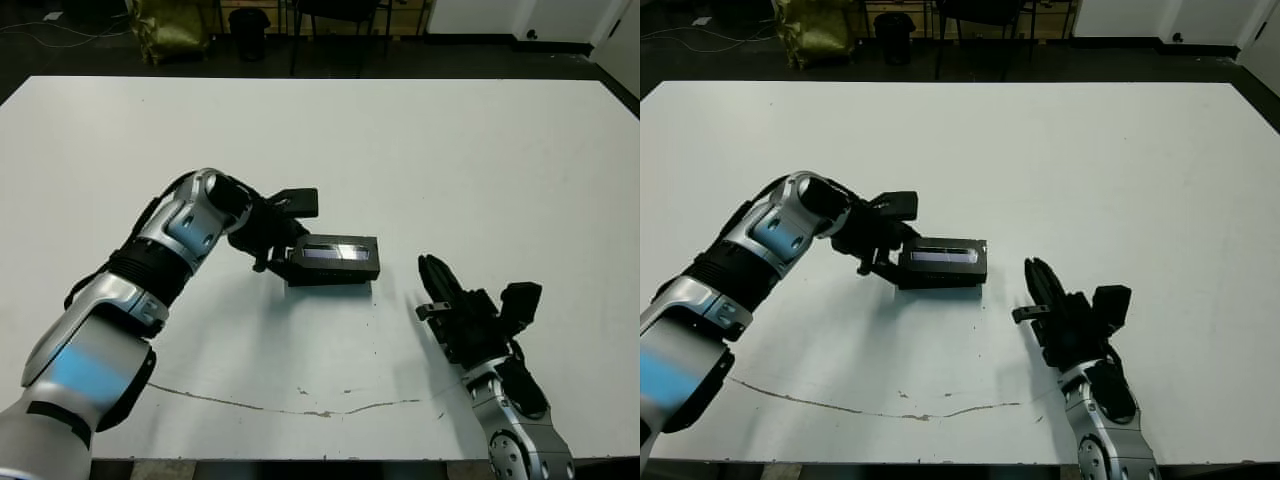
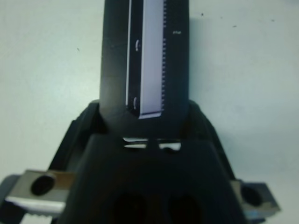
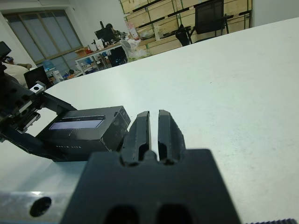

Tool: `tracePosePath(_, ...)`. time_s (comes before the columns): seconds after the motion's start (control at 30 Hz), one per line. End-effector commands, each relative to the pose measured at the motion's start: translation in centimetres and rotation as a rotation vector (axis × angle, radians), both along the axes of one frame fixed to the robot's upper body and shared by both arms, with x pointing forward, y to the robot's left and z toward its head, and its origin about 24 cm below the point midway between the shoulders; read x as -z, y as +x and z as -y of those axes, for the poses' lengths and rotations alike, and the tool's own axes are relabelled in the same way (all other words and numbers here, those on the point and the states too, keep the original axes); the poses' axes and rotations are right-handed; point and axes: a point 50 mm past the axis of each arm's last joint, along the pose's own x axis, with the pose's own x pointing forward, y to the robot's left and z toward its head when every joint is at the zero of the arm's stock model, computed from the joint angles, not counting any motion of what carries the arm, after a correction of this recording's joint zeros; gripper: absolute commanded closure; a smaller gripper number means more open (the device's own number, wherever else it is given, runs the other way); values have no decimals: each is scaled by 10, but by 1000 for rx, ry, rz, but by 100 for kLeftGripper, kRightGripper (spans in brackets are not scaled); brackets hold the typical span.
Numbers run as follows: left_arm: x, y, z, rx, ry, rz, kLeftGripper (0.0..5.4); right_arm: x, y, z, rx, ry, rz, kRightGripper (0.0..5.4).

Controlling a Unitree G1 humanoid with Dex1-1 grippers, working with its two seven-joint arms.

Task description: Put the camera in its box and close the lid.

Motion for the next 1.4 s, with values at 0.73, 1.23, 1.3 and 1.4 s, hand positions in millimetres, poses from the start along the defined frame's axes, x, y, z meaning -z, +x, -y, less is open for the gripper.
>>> tracePosePath(0.73,0,9,-10,-159,135,-152,281,6,-3,0,6,11,-47,540)
tracePosePath(1.23,-1,7,-9,-96,198,-116,281,7,-5,-1,20,12,-60,540)
tracePosePath(1.3,-1,7,-9,-97,201,-116,281,7,-5,-1,20,13,-59,540)
tracePosePath(1.4,0,7,-11,-103,199,-126,281,7,-5,-1,17,19,-57,540)
